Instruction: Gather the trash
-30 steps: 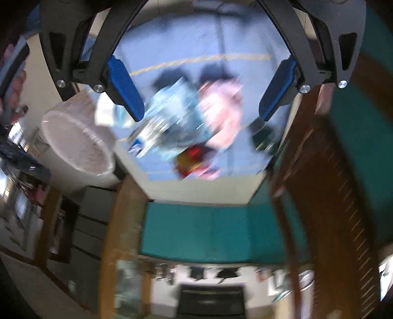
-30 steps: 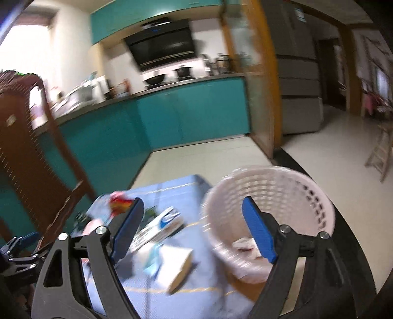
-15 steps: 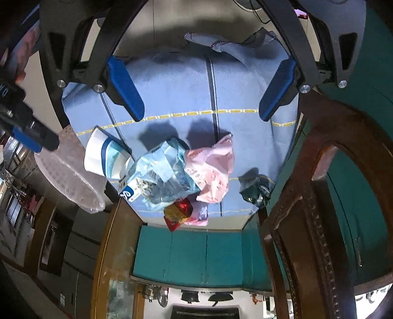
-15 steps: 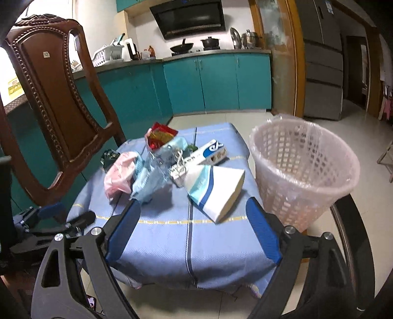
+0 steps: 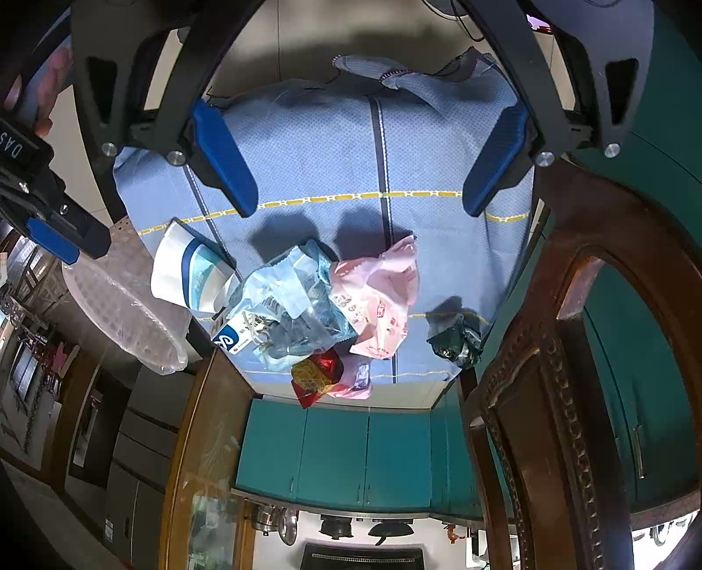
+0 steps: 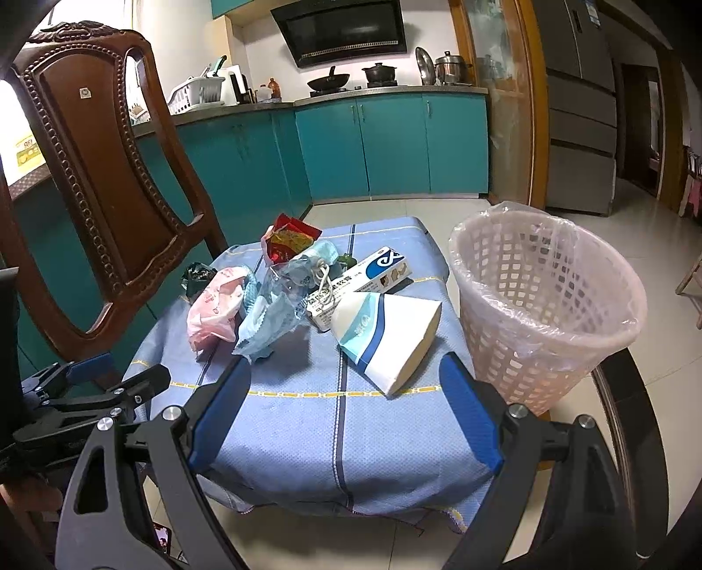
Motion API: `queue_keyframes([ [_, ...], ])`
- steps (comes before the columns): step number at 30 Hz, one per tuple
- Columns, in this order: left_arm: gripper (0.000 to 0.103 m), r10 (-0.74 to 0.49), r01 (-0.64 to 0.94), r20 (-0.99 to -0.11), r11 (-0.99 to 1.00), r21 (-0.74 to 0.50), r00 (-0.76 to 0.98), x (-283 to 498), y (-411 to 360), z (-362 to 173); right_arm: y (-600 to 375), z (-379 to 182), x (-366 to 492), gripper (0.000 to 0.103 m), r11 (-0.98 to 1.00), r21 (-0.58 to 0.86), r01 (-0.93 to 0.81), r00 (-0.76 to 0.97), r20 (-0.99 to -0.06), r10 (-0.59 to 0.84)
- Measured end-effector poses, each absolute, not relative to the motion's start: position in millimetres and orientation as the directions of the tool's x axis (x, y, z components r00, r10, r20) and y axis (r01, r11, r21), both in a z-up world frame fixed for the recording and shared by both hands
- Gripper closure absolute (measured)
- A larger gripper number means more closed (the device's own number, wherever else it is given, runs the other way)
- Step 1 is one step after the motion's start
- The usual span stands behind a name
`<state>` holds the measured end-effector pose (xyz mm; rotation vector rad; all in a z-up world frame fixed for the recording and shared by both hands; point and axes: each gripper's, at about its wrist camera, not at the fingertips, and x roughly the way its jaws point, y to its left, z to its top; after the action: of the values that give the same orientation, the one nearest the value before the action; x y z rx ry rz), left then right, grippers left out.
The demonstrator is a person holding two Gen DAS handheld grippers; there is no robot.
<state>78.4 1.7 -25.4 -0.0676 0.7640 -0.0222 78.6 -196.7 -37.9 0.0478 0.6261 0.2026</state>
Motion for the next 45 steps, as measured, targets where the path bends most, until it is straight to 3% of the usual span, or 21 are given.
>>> queue_keyframes([
  [45, 0.009, -0.042, 0.002, -0.695, 0.998, -0.057, 0.717, 82.3, 0.3, -26.9, -196.0, -35.2, 77.3, 0.017, 0.977, 0.102, -0.189, 0.795, -0.568, 0.213],
])
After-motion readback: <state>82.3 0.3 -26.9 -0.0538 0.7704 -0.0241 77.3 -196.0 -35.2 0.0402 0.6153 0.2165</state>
